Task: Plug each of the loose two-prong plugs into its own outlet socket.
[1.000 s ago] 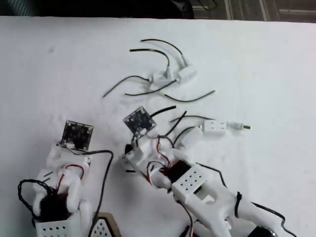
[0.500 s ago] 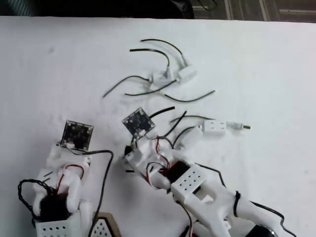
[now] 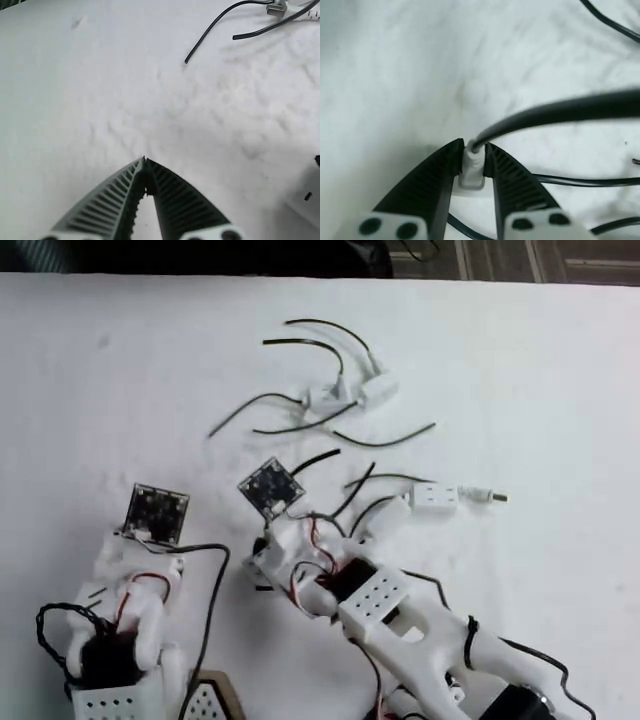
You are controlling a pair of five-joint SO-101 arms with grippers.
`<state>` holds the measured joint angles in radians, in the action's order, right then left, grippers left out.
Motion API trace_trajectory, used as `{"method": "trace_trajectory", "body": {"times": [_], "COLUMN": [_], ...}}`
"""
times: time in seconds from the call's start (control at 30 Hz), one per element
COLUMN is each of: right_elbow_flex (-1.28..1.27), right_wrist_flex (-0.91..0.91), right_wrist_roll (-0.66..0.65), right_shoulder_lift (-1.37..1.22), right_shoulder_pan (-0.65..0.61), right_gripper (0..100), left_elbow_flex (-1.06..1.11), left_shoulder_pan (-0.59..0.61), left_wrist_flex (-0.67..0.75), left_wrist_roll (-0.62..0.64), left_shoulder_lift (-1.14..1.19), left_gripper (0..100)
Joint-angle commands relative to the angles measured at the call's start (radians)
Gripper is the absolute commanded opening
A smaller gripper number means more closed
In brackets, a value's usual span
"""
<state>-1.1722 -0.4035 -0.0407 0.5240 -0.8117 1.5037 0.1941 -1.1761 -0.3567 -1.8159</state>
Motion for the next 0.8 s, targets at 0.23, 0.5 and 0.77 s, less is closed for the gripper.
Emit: {"method": "trace_trajectory", "body": {"times": [0.23, 0.5, 0.77], "right_elbow_flex": [0.000, 0.000, -0.005], "right_wrist_flex": [-0.087, -0.191, -0.318], "right_wrist_roll": [-0.023, 0.075, 0.092], "right_shoulder_lift": [0.007, 0.005, 0.007], "right_shoulder_pan": [-0.007, -0.007, -0.002], "right_gripper": [1.7, 1.7, 1.7], "left_elbow_flex": [-0.003, -0.003, -0.003], "left_shoulder_pan": [0.007, 0.007, 0.007], "left_wrist_flex": [0.014, 0.014, 0.014], "left_wrist_roll": [-0.006, -0.006, -0.006], "left_shoulder_lift": [-0.005, -0.005, -0.005], "left_gripper": [2, 2, 2]}}
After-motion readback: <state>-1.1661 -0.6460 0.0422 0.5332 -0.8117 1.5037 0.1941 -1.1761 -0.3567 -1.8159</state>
